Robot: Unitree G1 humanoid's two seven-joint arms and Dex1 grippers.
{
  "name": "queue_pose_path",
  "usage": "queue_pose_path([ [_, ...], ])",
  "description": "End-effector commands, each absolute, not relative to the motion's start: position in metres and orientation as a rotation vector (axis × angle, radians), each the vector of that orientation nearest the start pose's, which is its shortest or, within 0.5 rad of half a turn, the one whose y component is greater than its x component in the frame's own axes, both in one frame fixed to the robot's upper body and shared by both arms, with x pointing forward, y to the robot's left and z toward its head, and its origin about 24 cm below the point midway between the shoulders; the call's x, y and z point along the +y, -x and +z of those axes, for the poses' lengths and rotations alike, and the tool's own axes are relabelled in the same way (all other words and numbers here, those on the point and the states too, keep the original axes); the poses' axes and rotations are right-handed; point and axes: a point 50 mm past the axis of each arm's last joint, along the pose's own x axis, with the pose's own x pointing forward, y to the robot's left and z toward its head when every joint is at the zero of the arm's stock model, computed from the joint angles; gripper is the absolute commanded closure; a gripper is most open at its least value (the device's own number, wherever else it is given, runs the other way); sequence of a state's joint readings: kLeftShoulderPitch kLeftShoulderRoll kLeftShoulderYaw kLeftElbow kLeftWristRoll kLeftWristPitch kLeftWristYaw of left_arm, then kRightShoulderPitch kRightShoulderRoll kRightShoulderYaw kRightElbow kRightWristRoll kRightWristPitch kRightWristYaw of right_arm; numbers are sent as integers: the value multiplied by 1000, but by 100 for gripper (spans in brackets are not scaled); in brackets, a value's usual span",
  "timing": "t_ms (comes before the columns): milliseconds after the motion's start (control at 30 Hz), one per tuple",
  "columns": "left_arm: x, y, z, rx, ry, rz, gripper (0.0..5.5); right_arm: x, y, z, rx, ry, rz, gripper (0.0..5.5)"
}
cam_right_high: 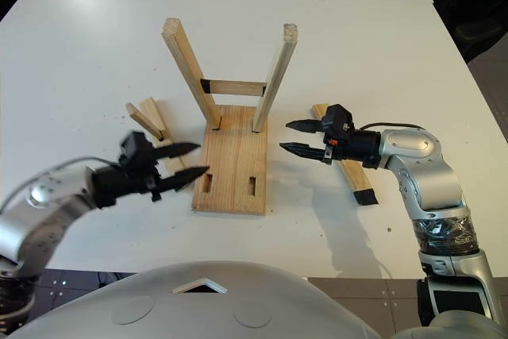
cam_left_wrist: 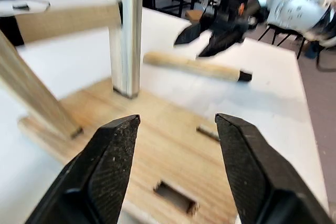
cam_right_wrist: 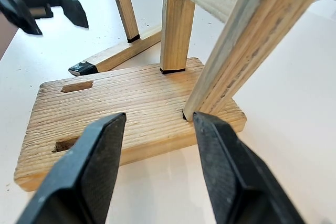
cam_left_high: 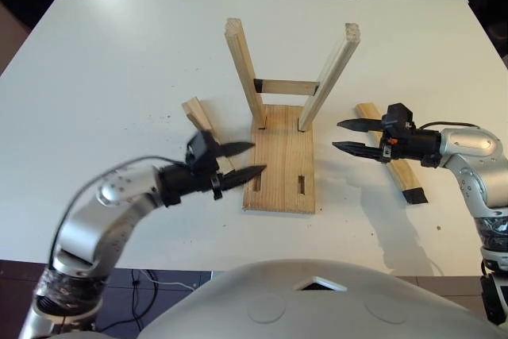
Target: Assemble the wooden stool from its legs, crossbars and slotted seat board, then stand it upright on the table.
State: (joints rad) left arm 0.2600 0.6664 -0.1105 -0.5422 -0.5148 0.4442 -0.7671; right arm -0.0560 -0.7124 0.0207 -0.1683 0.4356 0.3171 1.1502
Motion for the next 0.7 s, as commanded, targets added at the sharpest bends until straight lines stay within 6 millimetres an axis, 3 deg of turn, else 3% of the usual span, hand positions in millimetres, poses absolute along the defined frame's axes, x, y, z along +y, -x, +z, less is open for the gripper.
queue_pose_path([
  [33,174,-167,40,443,-194,-973,283,-209,-233,101,276,203,1212,316],
  [133,187,-163,32,486,-307,-988,283,-210,-232,100,276,203,1205,316],
  [267,211,-154,38,552,-413,-1036,283,-209,-228,96,274,196,1186,316],
  [533,252,-153,62,639,-521,-1052,283,-210,-221,90,271,185,1136,316],
  [700,279,-169,91,605,-567,-937,283,-212,-218,89,280,195,1121,316],
])
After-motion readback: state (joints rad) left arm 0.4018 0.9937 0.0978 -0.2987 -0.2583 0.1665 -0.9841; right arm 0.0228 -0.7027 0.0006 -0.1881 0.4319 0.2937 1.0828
